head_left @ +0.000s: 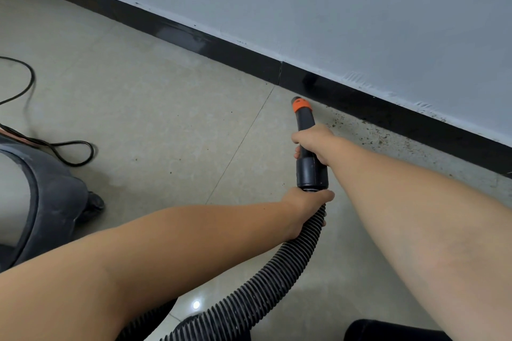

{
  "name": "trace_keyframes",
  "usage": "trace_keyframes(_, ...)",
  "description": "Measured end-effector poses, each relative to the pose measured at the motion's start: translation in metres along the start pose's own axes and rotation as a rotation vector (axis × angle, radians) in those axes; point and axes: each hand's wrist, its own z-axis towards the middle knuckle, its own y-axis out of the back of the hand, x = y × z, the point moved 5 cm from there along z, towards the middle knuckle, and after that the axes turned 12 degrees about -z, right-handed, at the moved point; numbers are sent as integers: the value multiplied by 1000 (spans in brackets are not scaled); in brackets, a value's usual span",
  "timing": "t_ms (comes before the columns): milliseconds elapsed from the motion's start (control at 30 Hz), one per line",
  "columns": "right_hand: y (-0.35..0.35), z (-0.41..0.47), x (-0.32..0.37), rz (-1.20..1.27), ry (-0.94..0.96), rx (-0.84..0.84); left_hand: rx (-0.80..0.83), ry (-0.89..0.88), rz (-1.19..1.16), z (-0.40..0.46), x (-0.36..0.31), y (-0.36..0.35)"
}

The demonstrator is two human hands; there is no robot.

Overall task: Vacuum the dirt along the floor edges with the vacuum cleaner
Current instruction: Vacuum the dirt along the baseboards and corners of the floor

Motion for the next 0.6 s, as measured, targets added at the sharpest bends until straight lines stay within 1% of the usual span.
trace_keyframes(267,7,-2,-6,3,-14,-19,25,-3,2,-3,3,-7)
trace_keyframes(433,18,-5,-22,47,-53,-76,42,5,75,-4,5,-9)
trace_keyframes(600,41,-7,-41,95,-117,-108,81,16,141,-7,6,-27)
